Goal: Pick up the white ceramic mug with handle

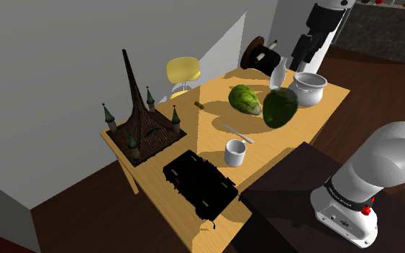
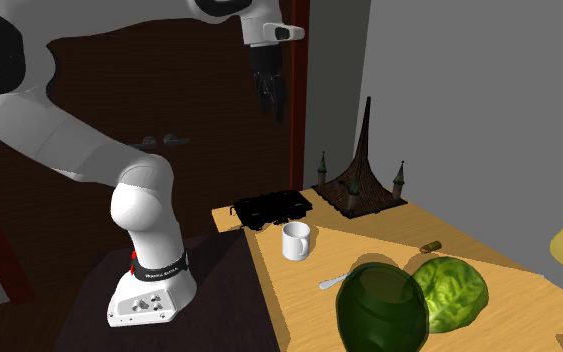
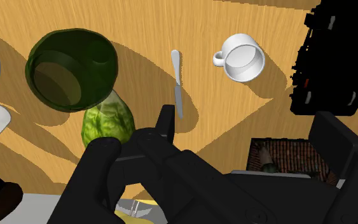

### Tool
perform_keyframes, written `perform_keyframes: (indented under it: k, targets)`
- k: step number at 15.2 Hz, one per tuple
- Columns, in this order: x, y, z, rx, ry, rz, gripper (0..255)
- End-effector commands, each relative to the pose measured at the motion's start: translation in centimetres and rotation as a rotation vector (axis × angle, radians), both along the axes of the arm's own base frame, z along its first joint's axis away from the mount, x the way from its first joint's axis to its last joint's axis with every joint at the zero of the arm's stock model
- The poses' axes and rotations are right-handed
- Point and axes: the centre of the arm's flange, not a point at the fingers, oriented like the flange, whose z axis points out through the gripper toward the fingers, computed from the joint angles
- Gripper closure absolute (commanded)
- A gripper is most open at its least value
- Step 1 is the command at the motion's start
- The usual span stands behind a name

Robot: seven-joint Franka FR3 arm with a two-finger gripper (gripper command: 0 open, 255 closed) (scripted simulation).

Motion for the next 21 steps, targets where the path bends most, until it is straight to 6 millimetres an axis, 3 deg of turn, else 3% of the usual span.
perform_keyframes:
  k: [1,21]
  targets:
    - [0.0,0.0,0.0,0.000,0.000,0.000,0]
    - [7.3,8.4,-24.0,0.001,0.039,-0.019,0]
